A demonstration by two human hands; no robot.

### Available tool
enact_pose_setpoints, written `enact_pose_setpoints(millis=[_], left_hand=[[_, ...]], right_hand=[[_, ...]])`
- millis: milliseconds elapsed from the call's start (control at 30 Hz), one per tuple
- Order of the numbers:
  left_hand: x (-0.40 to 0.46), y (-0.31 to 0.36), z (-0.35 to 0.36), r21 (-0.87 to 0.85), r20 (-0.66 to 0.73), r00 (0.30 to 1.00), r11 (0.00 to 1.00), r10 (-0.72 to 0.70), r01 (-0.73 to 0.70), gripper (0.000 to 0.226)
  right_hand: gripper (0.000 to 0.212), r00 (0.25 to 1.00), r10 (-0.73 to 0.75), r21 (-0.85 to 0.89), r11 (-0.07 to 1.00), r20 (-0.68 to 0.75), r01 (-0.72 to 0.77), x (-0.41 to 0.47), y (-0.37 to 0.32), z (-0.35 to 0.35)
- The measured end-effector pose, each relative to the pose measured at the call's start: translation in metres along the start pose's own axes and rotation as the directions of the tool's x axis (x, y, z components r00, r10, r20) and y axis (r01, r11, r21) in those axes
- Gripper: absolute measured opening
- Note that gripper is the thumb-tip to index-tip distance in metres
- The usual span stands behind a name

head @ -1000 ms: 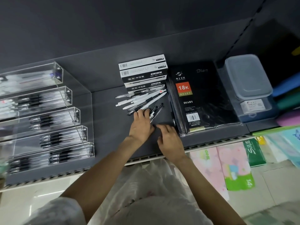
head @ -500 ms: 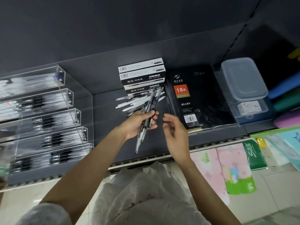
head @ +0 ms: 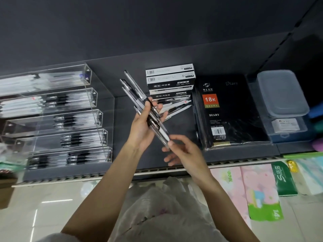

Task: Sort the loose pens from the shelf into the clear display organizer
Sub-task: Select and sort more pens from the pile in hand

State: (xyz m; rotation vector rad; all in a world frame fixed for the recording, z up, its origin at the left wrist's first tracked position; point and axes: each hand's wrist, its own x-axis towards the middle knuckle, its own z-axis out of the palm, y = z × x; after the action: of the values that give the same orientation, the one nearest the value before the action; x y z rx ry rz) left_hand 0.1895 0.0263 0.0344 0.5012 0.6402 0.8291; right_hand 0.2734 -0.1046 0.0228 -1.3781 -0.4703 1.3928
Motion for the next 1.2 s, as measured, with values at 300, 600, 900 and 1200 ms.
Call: enact_pose_setpoints(millis=[300,600,900,1200], left_hand=[[-0.025,0.003,-0.002,-0.033,-0.05,0.999,0.999,0.022,-0.024,0.018],[-0.04,0.031,-0.029,0.073,-0.059,0.997,0.997,0.04,-0.036,0.023],[-0.044,0.06,-0.062,0.172,0.001,0.995,0.98,-0.097,0.096,0.024],[-0.057,0.067,-0.095,0.284,0.029,0.973,0.935,-0.23,0.212,0.025]], right_hand=[[0.015,0.995,-0.097,0.056,0.994,0.006,0.096,0.009,-0.004,0.025],[0.036,0.991,-0.065,-0.195,0.977,0.12,0.088,0.016,-0.001,0.057],[0.025,0.831,-0.554,-0.645,0.655,-0.054,0.394,0.041,-0.037,0.083],[0.03,0.888,-0.457,-0.845,0.453,0.055,0.286,0.085,-0.082,0.113]])
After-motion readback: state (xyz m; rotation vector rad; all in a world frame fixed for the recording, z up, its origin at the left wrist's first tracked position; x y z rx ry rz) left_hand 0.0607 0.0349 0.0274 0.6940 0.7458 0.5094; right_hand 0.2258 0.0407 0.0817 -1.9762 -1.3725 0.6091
